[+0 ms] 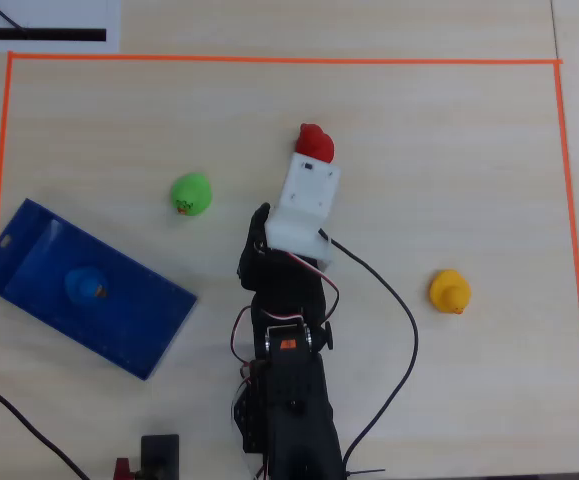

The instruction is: Grasp blue duck and put it into box.

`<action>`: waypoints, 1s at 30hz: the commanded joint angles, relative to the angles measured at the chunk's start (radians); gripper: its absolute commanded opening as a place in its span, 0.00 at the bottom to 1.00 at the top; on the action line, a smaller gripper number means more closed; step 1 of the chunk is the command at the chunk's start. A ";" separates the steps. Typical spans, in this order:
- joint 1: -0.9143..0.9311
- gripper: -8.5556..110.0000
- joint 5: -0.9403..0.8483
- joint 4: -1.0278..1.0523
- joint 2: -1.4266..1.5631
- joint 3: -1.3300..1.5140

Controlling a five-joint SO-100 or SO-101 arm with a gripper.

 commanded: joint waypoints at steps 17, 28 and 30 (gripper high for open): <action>0.031 0.07 -0.209 0.503 0.278 0.376; 0.038 0.08 -0.198 0.505 0.278 0.377; 0.038 0.08 -0.198 0.505 0.278 0.377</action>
